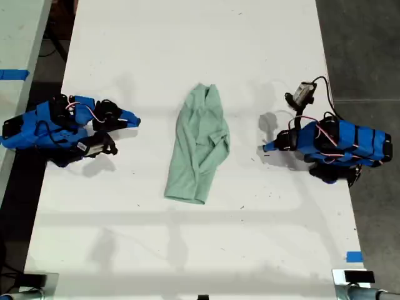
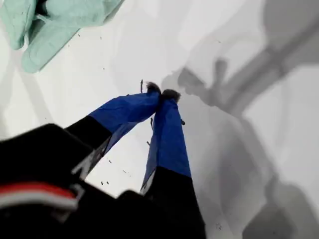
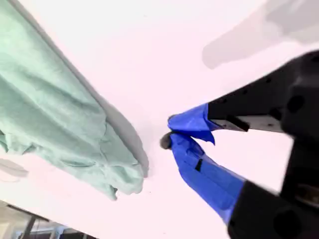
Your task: Fold t shirt
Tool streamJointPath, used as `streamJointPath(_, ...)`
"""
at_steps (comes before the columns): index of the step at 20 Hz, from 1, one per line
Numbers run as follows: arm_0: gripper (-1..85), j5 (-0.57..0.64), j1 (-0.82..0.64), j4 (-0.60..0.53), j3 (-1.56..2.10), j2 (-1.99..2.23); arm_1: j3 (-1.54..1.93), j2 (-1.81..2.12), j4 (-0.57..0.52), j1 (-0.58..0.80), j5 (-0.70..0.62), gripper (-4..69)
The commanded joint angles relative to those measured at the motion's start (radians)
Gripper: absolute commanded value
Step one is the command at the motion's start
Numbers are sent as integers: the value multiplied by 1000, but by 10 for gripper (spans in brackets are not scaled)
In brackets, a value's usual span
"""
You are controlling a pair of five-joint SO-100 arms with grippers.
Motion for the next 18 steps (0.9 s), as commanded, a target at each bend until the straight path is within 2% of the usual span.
streamJointPath(1, -3, 101, -55, 29, 44, 12, 55, 12, 9, -9, 3, 12)
streamJointPath(18, -2, 89, -48, 21, 44, 12, 55, 12, 9, -11, 8, 12)
